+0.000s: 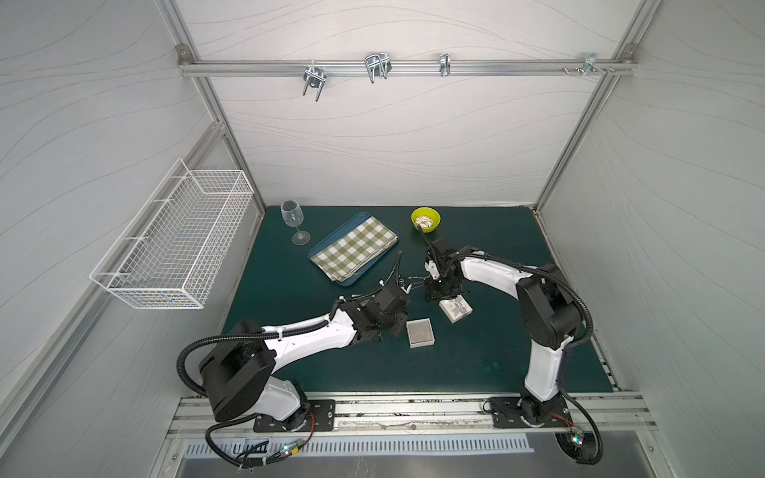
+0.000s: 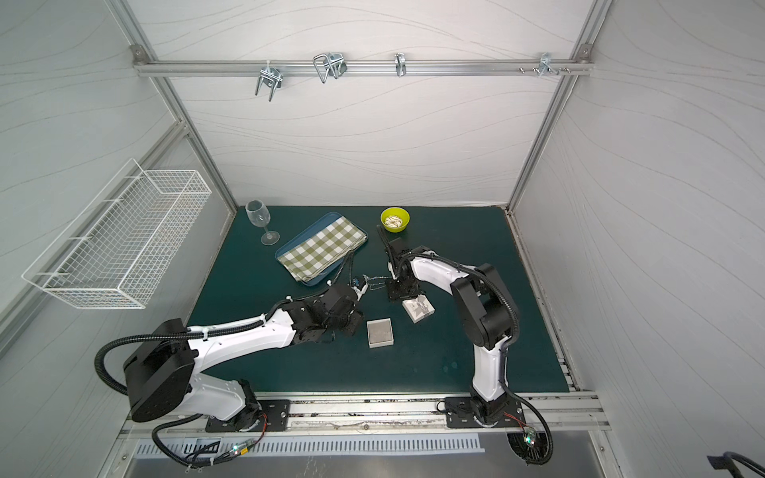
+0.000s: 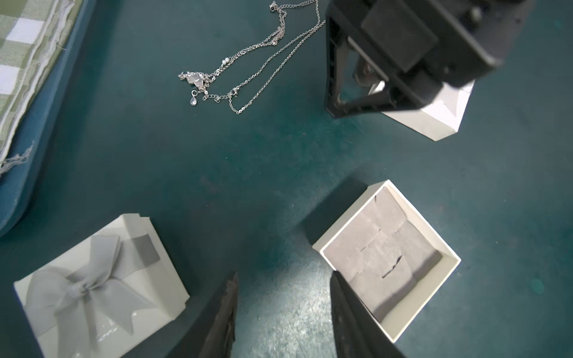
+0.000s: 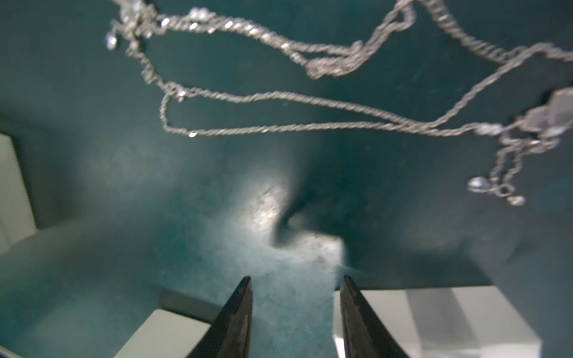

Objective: Take the necklace out of the lift-off lid jewelry box
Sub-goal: Pick up the lid from the center of the board.

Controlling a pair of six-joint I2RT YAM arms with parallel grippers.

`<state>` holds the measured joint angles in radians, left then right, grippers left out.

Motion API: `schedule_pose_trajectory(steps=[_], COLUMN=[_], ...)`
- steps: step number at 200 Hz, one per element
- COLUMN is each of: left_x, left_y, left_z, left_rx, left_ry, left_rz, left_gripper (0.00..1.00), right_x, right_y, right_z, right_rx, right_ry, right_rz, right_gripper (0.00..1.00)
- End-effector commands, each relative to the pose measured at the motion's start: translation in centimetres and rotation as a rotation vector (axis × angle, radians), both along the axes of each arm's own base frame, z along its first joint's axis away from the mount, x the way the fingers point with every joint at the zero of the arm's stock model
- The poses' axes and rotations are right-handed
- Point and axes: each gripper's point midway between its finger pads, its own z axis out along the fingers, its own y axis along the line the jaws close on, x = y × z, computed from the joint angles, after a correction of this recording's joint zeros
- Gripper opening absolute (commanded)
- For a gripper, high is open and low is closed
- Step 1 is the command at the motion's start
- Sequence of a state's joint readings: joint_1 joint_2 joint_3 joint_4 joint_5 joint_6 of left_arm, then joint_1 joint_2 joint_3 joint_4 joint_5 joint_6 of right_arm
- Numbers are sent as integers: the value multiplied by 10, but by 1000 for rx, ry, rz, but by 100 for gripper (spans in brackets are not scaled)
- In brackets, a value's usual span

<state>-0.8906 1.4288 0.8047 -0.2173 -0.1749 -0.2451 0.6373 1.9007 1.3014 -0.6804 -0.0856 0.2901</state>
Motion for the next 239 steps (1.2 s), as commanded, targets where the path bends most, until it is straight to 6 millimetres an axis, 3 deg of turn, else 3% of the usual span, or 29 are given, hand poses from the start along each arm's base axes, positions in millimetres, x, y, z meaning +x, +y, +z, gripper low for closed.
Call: schedule_pose_trajectory(steps=[1, 38, 83, 113, 135, 153, 181, 239], left_x=[6, 4, 2, 0, -2, -5, -9, -10], left_y=[-4, -5, -1, 12, 24, 30, 32, 48], left_z=[13, 14, 20, 24, 22, 21, 24, 19], left_rx=[-55, -66, -78, -79, -90, -140, -181, -127], left_ry=[-28, -22, -27, -31, -19, 29, 50, 50], left_rz=[19, 21, 38, 89, 139, 161, 164, 201], left_gripper=[48, 47, 47, 52, 67, 73, 74, 73], right_x=[-23, -56, -86, -87, -75, -69, -65, -52], right_y=[-8, -34, -69, -86, -100, -105, -111, -104], right_z=[7, 14, 43, 66, 73, 67, 47, 9], right_rx=[-41, -83, -82, -57, -4, 59, 88, 42], right_ry=[11, 19, -14, -71, -76, -38, -17, 42], right_rz=[36, 24, -42, -104, -216, -305, -414, -445], right_gripper=[46, 47, 53, 72, 85, 88, 88, 92])
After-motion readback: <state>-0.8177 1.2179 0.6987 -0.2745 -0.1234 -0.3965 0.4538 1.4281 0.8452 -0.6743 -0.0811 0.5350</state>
